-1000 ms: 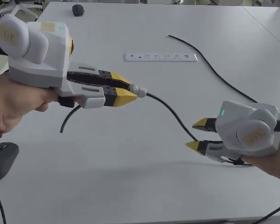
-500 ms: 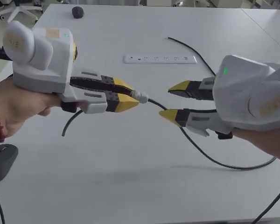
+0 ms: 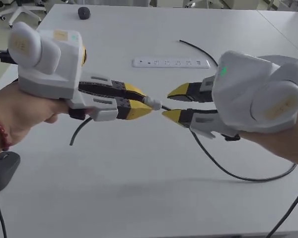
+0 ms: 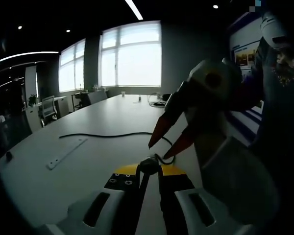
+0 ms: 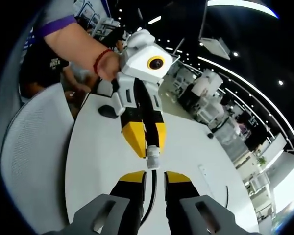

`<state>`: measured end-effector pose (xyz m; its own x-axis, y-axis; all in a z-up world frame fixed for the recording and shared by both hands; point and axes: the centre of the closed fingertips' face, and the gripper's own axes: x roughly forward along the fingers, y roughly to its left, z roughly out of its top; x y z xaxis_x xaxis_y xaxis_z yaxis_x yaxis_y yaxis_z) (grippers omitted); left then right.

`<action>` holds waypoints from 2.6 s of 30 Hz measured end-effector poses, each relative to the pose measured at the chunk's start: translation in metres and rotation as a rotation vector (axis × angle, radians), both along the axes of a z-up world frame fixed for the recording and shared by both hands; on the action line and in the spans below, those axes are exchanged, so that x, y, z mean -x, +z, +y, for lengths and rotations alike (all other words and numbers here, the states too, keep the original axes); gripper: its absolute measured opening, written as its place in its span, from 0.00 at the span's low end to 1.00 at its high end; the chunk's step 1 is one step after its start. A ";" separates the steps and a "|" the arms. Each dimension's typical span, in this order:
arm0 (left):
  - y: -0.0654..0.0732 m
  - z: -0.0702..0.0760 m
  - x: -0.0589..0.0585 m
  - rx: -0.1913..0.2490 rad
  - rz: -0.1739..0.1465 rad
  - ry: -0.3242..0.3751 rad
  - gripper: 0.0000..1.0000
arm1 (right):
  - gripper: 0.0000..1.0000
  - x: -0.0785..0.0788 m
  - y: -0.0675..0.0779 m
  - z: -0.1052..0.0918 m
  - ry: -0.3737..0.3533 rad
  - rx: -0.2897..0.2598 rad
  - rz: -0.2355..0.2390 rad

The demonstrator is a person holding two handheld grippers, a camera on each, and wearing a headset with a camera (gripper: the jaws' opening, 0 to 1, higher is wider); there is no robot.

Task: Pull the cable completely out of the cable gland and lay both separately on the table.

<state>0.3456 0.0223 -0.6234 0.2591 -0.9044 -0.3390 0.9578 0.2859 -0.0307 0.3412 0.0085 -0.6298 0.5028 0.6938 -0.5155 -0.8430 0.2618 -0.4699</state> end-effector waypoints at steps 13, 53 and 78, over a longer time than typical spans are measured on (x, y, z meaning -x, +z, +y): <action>-0.002 -0.001 0.001 0.010 0.003 -0.015 0.16 | 0.01 0.000 -0.008 0.002 0.017 0.037 0.005; 0.008 0.018 -0.004 0.016 -0.024 0.045 0.16 | 0.00 -0.002 -0.115 -0.086 -0.174 0.144 0.207; 0.015 0.023 -0.005 0.041 -0.018 0.074 0.16 | 0.00 0.005 -0.135 -0.101 -0.207 0.181 0.255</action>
<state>0.3508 0.0456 -0.6083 0.3319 -0.8955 -0.2967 0.9344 0.3552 -0.0267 0.3366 -0.0924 -0.7646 0.4623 0.4769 -0.7476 -0.8770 0.3704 -0.3060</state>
